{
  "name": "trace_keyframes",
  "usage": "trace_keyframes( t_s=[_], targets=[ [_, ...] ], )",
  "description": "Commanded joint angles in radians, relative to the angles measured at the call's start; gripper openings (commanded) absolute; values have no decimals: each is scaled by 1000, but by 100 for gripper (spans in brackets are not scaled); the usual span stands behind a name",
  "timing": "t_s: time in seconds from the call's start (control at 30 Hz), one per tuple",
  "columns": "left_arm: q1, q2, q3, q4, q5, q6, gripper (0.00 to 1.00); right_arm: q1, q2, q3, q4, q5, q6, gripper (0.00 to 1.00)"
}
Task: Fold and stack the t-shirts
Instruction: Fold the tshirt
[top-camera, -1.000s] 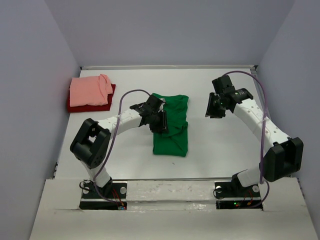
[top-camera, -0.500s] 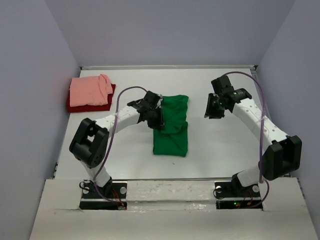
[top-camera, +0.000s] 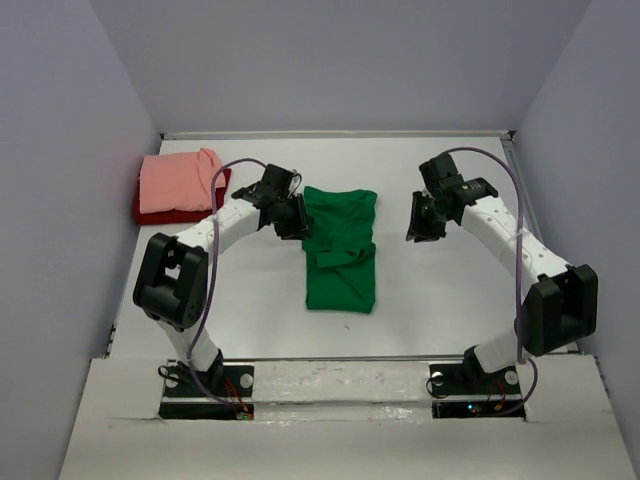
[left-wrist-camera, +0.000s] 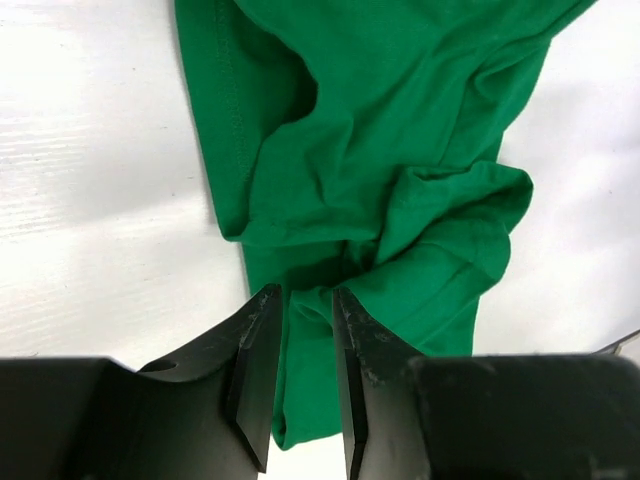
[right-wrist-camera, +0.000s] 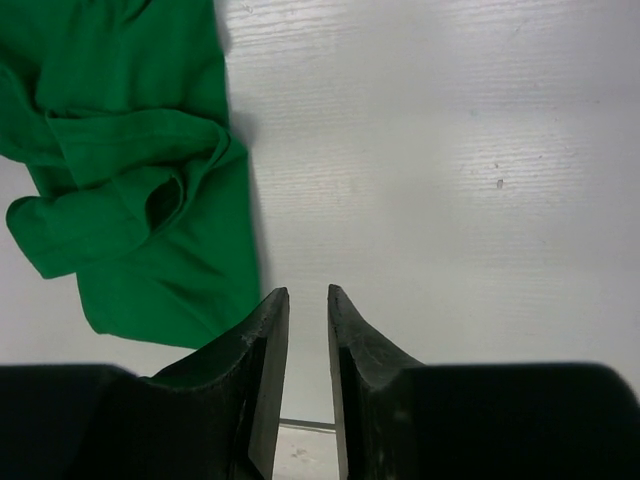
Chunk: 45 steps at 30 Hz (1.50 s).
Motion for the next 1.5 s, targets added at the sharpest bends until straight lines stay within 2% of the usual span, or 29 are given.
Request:
trace_keyframes(
  t_s=[0.0,0.03,0.07,0.1,0.13,0.2,0.27,0.37,0.5,0.57,0.73,0.83,0.9,0.93,1.0,1.03,1.07,1.27,1.47],
  targets=[
    [11,16,51,-6,23,32,37,20,26,-7,53,-94,-57,25],
    [11,6,53,-17,13,33,37,32,38,-9,61,-98,-60,22],
    [11,-3,57,-21,-30,36,37,54,41,-10,68,-101,-65,14],
    [11,-11,59,-29,-55,41,37,66,46,-10,96,-140,-72,14],
    [10,-20,65,-55,-75,47,37,75,58,-12,114,-169,-83,17],
    [11,-28,89,-93,-148,71,38,87,92,-6,171,-272,-82,39],
    [11,-40,89,-104,-180,76,39,109,127,28,182,-276,-83,45],
    [16,-63,93,-123,-231,78,43,161,221,109,162,-289,-100,48],
    [19,-62,106,-138,-188,81,43,235,322,255,94,-260,-106,48],
    [17,-75,94,-136,-127,75,44,255,334,263,99,-259,-102,48],
    [-22,-132,59,-135,-92,44,44,275,342,254,110,-240,-83,48],
    [-75,-171,25,-121,-69,16,43,284,328,228,104,-205,-60,39],
    [-119,-187,2,-121,-88,-1,36,310,304,197,99,-181,-42,18],
    [-130,-195,-15,-119,-99,-11,24,310,283,165,99,-149,-30,0],
    [-163,-206,-33,-119,-108,-21,12,319,262,130,110,-134,-23,0],
    [-173,-221,-41,-123,-118,-24,2,319,250,113,113,-115,-16,0],
    [-180,-230,-61,-126,-124,-28,0,319,244,88,119,-104,-17,0],
    [-243,-321,-170,-115,-102,-77,0,319,259,105,102,-55,-23,0],
    [-279,-344,-242,-66,-101,-117,0,319,298,135,105,-62,-22,0]
  ],
)
